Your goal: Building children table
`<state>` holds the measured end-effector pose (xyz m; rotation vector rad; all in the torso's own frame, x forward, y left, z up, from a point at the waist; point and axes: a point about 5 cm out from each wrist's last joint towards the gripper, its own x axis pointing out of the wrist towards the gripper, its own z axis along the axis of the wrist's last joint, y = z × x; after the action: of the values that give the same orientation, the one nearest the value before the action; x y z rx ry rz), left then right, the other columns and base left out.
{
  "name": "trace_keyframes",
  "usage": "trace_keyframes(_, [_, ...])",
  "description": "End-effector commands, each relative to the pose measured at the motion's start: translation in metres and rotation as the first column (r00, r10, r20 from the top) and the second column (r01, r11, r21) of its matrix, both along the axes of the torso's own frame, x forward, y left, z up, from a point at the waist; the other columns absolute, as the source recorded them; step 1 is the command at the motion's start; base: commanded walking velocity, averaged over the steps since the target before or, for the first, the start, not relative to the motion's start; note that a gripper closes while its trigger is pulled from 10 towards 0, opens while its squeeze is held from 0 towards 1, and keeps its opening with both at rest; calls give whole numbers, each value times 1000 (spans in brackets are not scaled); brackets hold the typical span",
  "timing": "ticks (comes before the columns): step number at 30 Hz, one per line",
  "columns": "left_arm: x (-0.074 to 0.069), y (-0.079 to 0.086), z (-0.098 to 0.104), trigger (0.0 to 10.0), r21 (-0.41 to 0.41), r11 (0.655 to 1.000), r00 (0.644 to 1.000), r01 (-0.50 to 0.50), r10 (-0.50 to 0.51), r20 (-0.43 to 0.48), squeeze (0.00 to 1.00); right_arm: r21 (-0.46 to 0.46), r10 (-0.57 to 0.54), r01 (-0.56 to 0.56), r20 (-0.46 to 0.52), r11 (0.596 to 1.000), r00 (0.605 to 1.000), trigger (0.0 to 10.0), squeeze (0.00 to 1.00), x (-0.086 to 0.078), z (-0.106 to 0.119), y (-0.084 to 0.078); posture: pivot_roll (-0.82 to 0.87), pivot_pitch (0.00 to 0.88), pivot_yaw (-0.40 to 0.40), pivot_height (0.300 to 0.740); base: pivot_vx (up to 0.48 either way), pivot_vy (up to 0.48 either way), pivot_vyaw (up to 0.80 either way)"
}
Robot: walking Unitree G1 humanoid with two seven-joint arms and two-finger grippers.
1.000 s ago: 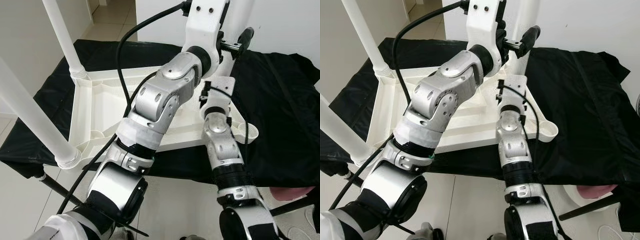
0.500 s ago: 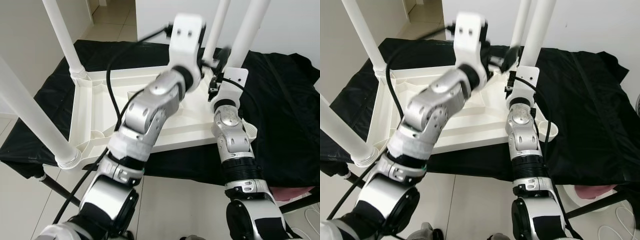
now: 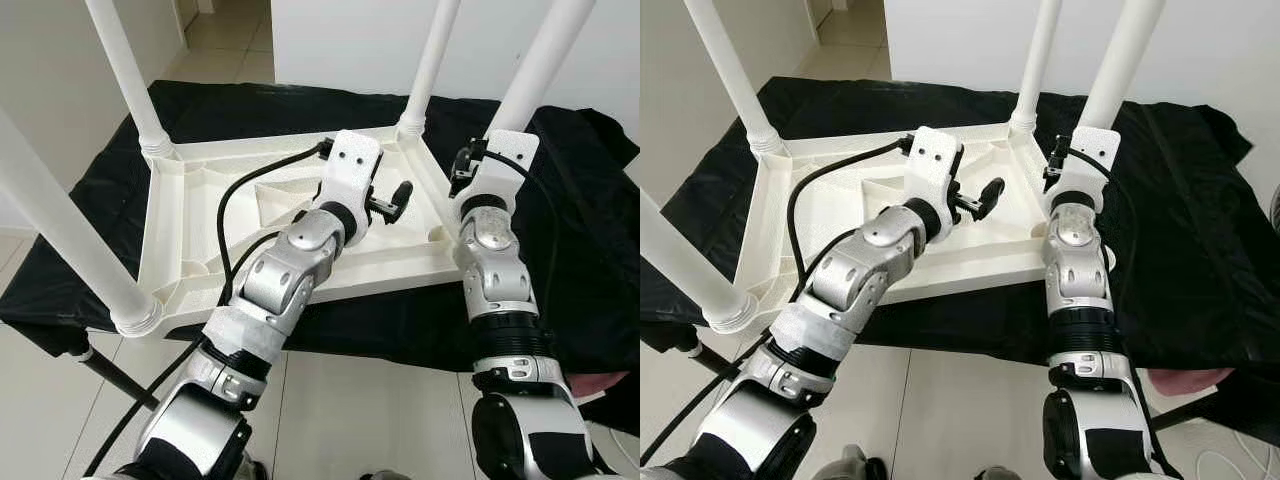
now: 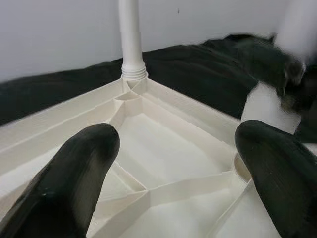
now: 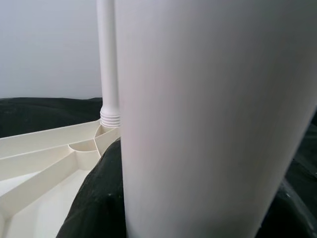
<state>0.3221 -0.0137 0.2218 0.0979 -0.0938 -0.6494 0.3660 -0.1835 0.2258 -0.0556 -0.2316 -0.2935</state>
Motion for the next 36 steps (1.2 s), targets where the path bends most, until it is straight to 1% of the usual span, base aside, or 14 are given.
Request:
trace_keyframes(1, [-12,-14,-24,10000,131,962,971,239,-235,-44,0,-5,-7,8,29,1000,1000,10000,0,1,7,-2,-95,41,15,740,0,0,0])
trace_keyframes(2, [-12,-14,-24,10000,131,962,971,239,-235,-44,0,-5,-7,8,29,1000,1000,10000,0,1,7,-2,-95,41,15,740,0,0,0])
trace_keyframes(3, [-13,-16,-31,10000,170,951,967,256,-250,-57,0,-6,-10,10,30,1000,999,10000,0,2,7,-2,-93,47,14,740,0,0,0])
trace_keyframes(4, [-13,-16,-31,10000,170,951,967,256,-250,-57,0,-6,-10,10,30,1000,999,10000,0,2,7,-2,-93,47,14,740,0,0,0])
trace_keyframes(6, [-17,-19,-46,10000,233,922,950,309,-288,-118,0,-7,-16,16,33,1000,999,10000,0,3,9,-4,-92,54,17,740,0,0,0])
trace_keyframes(8, [-17,-19,-46,10000,233,922,950,309,-288,-118,0,-7,-16,16,33,1000,999,10000,0,3,9,-4,-92,54,17,740,0,0,0])
trace_keyframes(10, [-21,-22,-60,10000,298,891,938,343,-305,-166,0,-7,-19,20,35,1000,999,10000,0,3,10,-5,-90,55,16,740,0,0,0])
trace_keyframes(11, [-22,-24,-65,10000,318,881,935,350,-309,-174,0,-8,-20,20,36,1000,999,10000,0,4,10,-5,-90,55,16,740,0,0,0])
trace_keyframes(13, [-22,-24,-65,10000,318,881,935,350,-309,-174,0,-8,-20,20,36,1000,999,10000,0,4,10,-5,-90,55,16,740,0,0,0])
trace_keyframes(17, [-23,-32,-74,10000,363,861,933,356,-307,-189,0,-10,-25,25,41,1000,999,10000,0,5,13,-6,-91,55,16,740,0,0,0])
trace_keyframes(25, [-20,-35,-76,10000,383,852,933,358,-308,-187,0,-13,-26,27,44,1000,999,10000,0,5,14,-6,-95,56,16,740,0,0,0])
trace_keyframes(30, [-18,-40,-76,10000,382,853,934,355,-302,-193,0,-15,-29,29,45,999,999,10000,0,6,14,-5,-94,56,20,740,0,0,0])
trace_keyframes(35, [-18,-45,-75,10000,383,848,929,367,-315,-193,0,-15,-29,30,45,999,999,10000,0,6,13,-4,-94,55,25,740,0,0,0])
trace_keyframes(36, [-19,-47,-76,4471,381,846,927,372,-318,-197,0,-14,-30,31,44,999,999,10000,0,6,13,-4,-94,55,25,740,0,0,0])
